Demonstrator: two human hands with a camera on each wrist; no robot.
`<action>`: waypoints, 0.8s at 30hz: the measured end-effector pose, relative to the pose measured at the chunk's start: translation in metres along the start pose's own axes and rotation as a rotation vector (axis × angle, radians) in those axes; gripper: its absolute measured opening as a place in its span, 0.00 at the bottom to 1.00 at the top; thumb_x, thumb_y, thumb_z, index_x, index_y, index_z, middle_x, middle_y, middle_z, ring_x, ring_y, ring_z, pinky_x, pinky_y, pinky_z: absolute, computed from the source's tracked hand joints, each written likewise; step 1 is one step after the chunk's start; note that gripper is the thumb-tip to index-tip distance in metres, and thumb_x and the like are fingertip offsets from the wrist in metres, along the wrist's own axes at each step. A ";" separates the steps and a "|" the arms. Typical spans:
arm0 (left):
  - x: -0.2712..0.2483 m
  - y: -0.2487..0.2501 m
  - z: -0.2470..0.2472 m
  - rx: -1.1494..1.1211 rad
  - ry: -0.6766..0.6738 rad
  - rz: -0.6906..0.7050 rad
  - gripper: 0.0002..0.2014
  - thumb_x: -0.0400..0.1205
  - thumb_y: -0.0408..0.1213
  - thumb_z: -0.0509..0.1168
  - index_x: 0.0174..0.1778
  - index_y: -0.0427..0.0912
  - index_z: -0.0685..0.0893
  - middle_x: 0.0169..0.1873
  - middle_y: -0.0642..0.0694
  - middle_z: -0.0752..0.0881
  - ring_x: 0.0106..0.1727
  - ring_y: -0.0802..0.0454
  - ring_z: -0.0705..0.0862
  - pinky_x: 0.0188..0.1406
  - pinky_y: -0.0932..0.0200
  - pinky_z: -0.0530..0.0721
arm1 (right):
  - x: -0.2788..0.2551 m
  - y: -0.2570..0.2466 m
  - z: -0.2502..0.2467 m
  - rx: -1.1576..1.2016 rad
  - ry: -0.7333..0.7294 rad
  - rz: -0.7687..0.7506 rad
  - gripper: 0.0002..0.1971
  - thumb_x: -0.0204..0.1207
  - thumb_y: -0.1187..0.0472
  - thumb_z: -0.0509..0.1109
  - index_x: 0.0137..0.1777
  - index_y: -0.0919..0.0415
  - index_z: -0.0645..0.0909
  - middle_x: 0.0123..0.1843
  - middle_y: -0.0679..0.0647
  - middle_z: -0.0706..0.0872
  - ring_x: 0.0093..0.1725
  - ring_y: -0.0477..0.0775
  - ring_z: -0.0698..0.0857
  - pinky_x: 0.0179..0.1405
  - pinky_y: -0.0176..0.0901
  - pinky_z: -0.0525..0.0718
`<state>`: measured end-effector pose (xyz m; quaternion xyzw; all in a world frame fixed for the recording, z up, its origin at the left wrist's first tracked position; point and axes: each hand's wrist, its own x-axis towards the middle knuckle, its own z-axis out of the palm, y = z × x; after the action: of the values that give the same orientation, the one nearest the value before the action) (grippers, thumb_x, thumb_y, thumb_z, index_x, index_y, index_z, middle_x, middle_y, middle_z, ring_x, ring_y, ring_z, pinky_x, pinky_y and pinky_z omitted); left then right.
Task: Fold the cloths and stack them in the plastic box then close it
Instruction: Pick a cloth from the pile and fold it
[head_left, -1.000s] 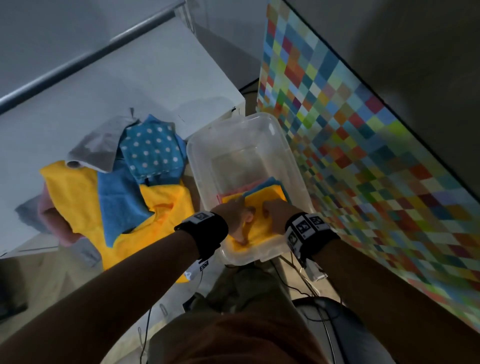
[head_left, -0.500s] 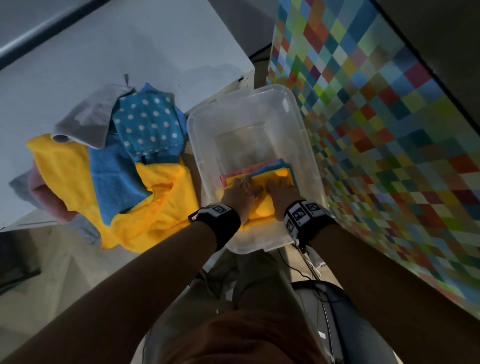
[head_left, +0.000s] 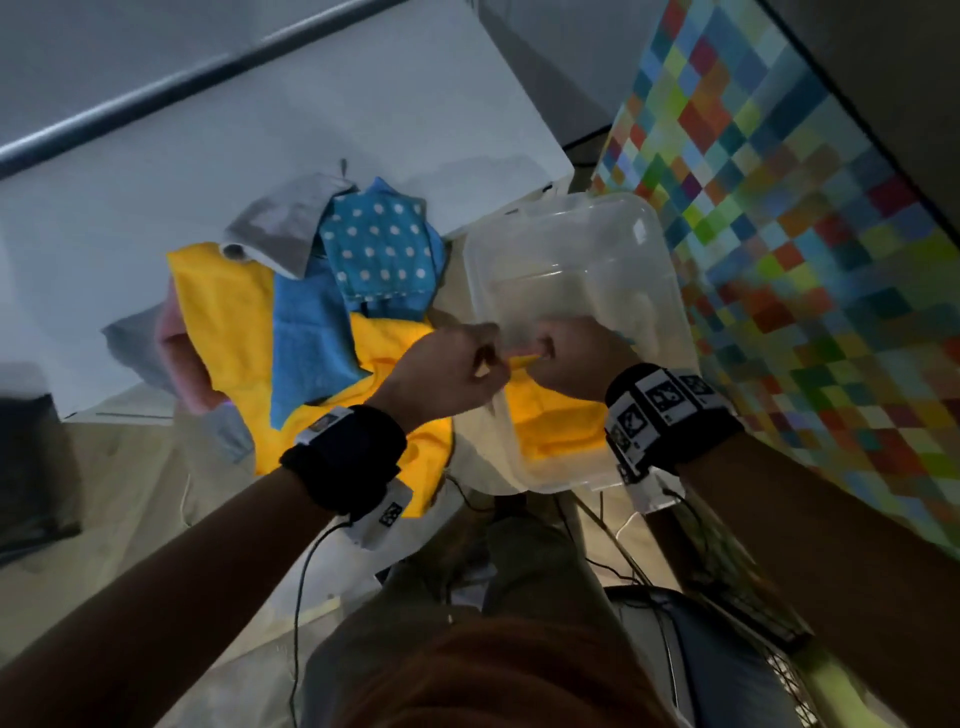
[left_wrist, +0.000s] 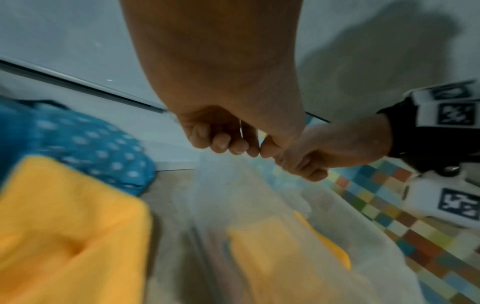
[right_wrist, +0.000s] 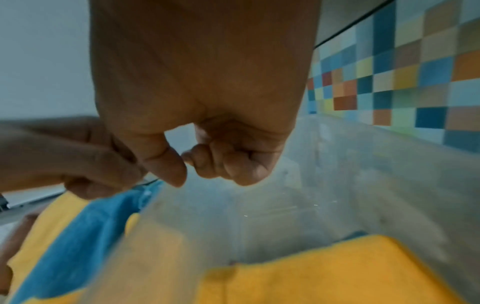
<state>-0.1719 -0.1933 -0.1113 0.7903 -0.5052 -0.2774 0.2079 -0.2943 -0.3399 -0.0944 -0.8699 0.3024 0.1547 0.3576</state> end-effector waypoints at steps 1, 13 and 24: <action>-0.010 -0.016 -0.005 0.012 0.007 -0.035 0.06 0.73 0.47 0.64 0.36 0.55 0.72 0.24 0.54 0.75 0.32 0.48 0.82 0.29 0.57 0.75 | 0.001 -0.015 0.004 0.062 0.015 -0.037 0.09 0.70 0.57 0.73 0.37 0.56 0.74 0.33 0.48 0.77 0.37 0.55 0.76 0.34 0.43 0.72; -0.101 -0.156 -0.051 0.039 -0.043 -0.391 0.08 0.74 0.52 0.68 0.40 0.53 0.81 0.33 0.55 0.82 0.41 0.49 0.83 0.38 0.49 0.84 | 0.035 -0.146 0.112 0.004 -0.225 -0.124 0.10 0.76 0.53 0.71 0.55 0.49 0.76 0.46 0.61 0.86 0.41 0.65 0.85 0.38 0.57 0.84; -0.155 -0.202 0.080 0.002 -0.234 -0.609 0.54 0.72 0.53 0.75 0.85 0.40 0.48 0.79 0.25 0.55 0.75 0.25 0.65 0.69 0.35 0.72 | 0.055 -0.106 0.206 -0.202 -0.394 0.047 0.32 0.75 0.65 0.71 0.78 0.49 0.67 0.78 0.54 0.66 0.54 0.63 0.84 0.40 0.52 0.83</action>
<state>-0.1381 0.0256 -0.2597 0.8681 -0.2661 -0.4153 0.0553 -0.1959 -0.1560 -0.2084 -0.8469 0.2299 0.3594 0.3173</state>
